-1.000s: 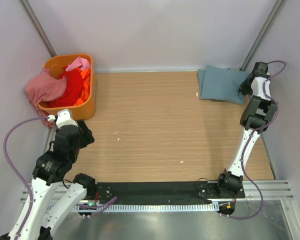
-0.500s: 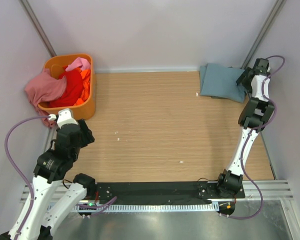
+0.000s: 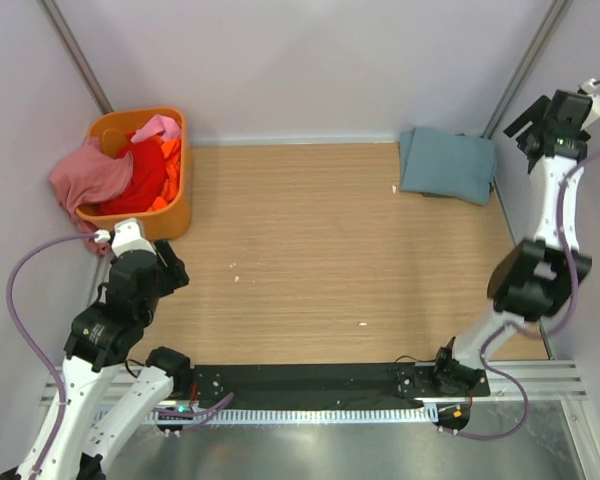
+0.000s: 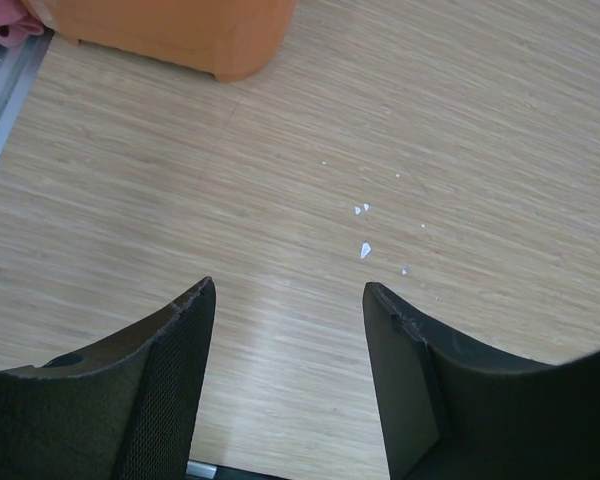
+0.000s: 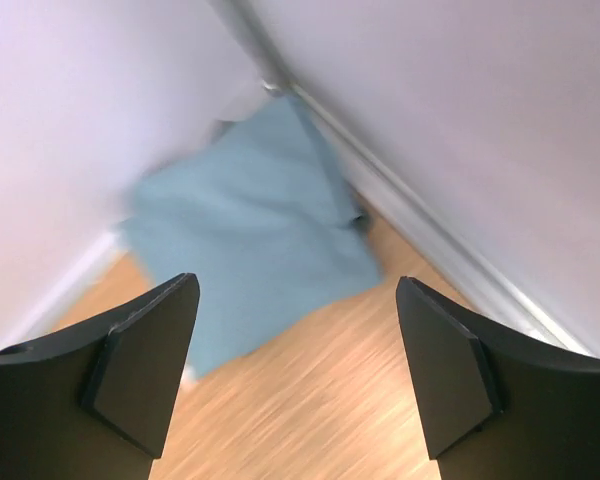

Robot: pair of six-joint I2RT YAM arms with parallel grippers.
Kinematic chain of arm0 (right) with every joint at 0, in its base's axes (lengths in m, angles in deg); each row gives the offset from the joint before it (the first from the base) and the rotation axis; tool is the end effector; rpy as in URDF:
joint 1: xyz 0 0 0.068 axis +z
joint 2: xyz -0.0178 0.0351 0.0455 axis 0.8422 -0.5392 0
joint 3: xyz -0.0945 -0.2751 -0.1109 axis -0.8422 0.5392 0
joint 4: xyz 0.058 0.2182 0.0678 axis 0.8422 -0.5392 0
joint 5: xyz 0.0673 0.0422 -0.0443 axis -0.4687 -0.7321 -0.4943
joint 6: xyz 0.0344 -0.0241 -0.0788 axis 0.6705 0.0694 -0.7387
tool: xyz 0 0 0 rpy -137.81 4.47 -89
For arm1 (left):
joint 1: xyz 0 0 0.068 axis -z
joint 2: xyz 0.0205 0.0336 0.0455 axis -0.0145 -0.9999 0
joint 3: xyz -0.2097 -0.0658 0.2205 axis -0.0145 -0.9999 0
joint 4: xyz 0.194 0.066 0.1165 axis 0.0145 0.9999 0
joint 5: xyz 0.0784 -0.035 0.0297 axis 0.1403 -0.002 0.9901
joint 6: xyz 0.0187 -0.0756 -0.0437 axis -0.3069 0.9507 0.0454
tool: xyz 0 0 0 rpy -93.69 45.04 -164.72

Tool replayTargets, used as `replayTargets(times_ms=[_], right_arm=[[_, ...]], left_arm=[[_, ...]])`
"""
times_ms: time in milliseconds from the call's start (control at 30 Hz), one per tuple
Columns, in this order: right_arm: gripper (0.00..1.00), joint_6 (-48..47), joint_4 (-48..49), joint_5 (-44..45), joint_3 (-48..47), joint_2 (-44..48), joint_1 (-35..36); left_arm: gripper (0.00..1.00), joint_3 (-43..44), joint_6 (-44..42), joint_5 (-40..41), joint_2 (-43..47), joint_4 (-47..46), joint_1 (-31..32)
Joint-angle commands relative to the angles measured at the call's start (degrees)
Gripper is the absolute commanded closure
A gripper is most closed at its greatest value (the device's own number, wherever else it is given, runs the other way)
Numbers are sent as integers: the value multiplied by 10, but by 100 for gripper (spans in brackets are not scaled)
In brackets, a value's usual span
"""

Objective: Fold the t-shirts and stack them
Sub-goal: Reset both grippers

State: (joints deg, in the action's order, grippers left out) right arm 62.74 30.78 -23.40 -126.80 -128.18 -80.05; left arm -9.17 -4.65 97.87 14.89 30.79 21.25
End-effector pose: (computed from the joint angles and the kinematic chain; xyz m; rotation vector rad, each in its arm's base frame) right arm 0.4154 -0.1862 0.3883 0.8858 1.9140 -0.1600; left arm 0.0723 0.0093 0.3288 -0.4544 2.0314 -0.0771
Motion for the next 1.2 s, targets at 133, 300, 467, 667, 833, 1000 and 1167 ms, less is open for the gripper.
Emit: replayTargets(times_ms=[133, 300, 467, 667, 833, 1000, 1167], right_arm=[[12, 69, 179, -45, 377, 340, 287], [12, 120, 245, -52, 571, 422, 454], [12, 114, 270, -4, 666, 446, 587], [12, 126, 407, -44, 807, 462, 602], [11, 128, 503, -77, 866, 443, 603], [11, 127, 522, -97, 863, 406, 603], [10, 131, 522, -90, 862, 393, 603]], left_arm=[[25, 122, -34, 12, -116, -66, -3], [12, 290, -113, 108, -296, -87, -7], [7, 431, -99, 92, -438, -71, -72], [8, 555, -72, 51, -572, -49, -148], [2, 547, -69, -27, -587, -70, -187], [0, 512, -62, -106, -569, -106, -187], [0, 486, -81, -110, -559, -130, -187]])
